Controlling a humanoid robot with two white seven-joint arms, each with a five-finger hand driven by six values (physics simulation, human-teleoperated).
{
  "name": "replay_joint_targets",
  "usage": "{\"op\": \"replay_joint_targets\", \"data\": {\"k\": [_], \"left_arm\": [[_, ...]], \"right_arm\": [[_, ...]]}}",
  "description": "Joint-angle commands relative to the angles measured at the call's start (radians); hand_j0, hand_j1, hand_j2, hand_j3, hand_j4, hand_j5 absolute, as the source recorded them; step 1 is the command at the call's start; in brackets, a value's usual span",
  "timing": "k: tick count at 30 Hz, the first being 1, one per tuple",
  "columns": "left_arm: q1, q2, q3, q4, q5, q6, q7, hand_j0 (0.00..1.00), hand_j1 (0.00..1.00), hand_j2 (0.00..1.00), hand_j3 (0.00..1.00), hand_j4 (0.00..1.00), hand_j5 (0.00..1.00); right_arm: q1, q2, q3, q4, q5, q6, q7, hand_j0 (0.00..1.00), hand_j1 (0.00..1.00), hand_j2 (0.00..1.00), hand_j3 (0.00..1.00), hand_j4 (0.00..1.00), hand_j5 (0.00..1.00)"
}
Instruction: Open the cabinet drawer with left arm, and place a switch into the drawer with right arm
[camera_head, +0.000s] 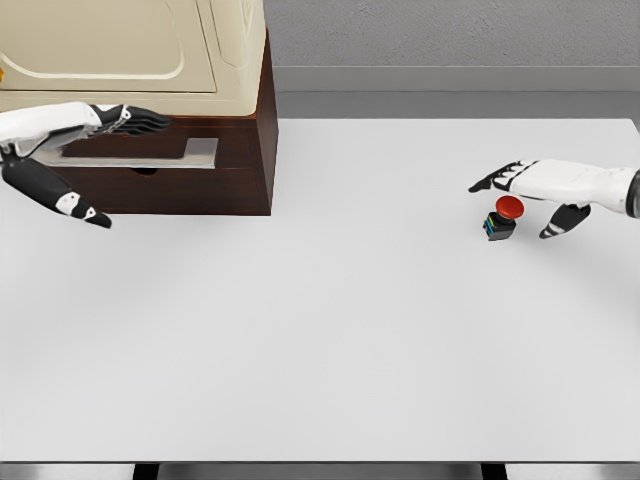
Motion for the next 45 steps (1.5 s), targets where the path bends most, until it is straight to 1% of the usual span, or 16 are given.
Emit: {"op": "replay_joint_targets", "data": {"k": [1,4,8,13,17,21,23,25,28,33,36,38,39,44,45], "left_arm": [[-0.002,0.015,0.000,0.000,0.004,0.006,0.000,1.00,1.00,1.00,1.00,1.00,1.00],[0.000,0.015,0.000,0.000,-0.021,0.035,0.000,1.00,1.00,1.00,1.00,1.00,1.00],[-0.014,0.006,-0.052,0.001,-0.093,0.075,0.000,1.00,1.00,1.00,1.00,1.00,1.00],[-0.015,0.004,-0.082,0.001,-0.124,0.075,0.000,1.00,1.00,1.00,1.00,1.00,1.00],[-0.029,0.004,-0.083,0.001,-0.121,0.092,0.000,1.00,1.00,1.00,1.00,1.00,1.00],[-0.038,0.004,-0.083,0.003,-0.110,0.094,0.000,1.00,1.00,1.00,1.00,1.00,1.00],[-0.041,0.004,-0.083,0.006,-0.121,0.135,0.000,1.00,1.00,1.00,1.00,1.00,1.00],[-0.041,0.003,-0.083,0.006,-0.124,0.147,0.000,1.00,1.00,1.00,1.00,1.00,1.00],[-0.051,-0.001,-0.083,0.040,-0.148,0.150,0.011,1.00,1.00,1.00,1.00,1.00,1.00],[-0.051,-0.008,-0.089,0.041,-0.153,0.152,0.033,1.00,1.00,1.00,1.00,1.00,1.00],[-0.051,-0.014,-0.090,0.058,-0.167,0.152,0.033,1.00,1.00,1.00,1.00,1.00,1.00],[-0.051,-0.016,-0.104,0.067,-0.176,0.152,0.054,1.00,1.00,1.00,1.00,1.00,1.00],[-0.051,-0.016,-0.125,0.078,-0.182,0.152,0.062,1.00,1.00,1.00,1.00,1.00,1.00],[-0.049,-0.016,-0.135,0.077,-0.188,0.150,0.065,1.00,1.00,1.00,1.00,1.00,1.00],[-0.049,-0.016,-0.145,0.078,-0.188,0.150,0.065,1.00,1.00,1.00,1.00,1.00,1.00]], "right_arm": [[0.000,0.001,0.001,0.003,0.005,0.003,0.000,1.00,1.00,1.00,1.00,1.00,1.00],[-0.002,0.003,0.001,0.011,0.005,0.003,0.000,1.00,1.00,1.00,1.00,1.00,1.00],[-0.003,0.003,0.002,0.011,0.006,0.003,0.000,1.00,1.00,1.00,1.00,1.00,1.00],[-0.003,0.004,0.015,0.003,0.011,0.003,0.000,1.00,1.00,1.00,1.00,1.00,1.00],[-0.003,0.006,0.038,0.002,0.014,0.003,0.000,1.00,1.00,1.00,1.00,1.00,1.00],[-0.009,0.007,0.039,0.002,0.016,0.003,0.000,1.00,1.00,1.00,1.00,1.00,1.00],[-0.018,0.009,0.039,0.003,0.017,0.003,0.000,1.00,1.00,1.00,1.00,1.00,1.00],[-0.018,0.009,0.039,0.005,0.017,0.003,0.000,1.00,1.00,1.00,1.00,1.00,1.00],[-0.018,0.009,0.039,0.005,0.017,0.003,0.000,1.00,1.00,1.00,1.00,1.00,1.00],[-0.018,0.009,0.039,0.005,0.017,0.003,0.000,1.00,1.00,1.00,1.00,1.00,1.00],[-0.020,0.009,0.039,0.005,0.017,0.003,0.000,1.00,1.00,1.00,1.00,1.00,1.00],[-0.020,0.007,0.039,0.005,0.017,0.003,0.000,1.00,1.00,1.00,1.00,1.00,1.00],[-0.020,0.009,0.039,0.005,0.017,0.003,0.000,1.00,1.00,1.00,1.00,1.00,1.00],[-0.020,0.007,0.039,0.003,0.017,0.003,0.000,1.00,1.00,1.00,1.00,1.00,1.00],[-0.020,0.007,0.039,0.003,0.017,0.003,0.000,1.00,1.00,1.00,1.00,1.00,1.00]]}}
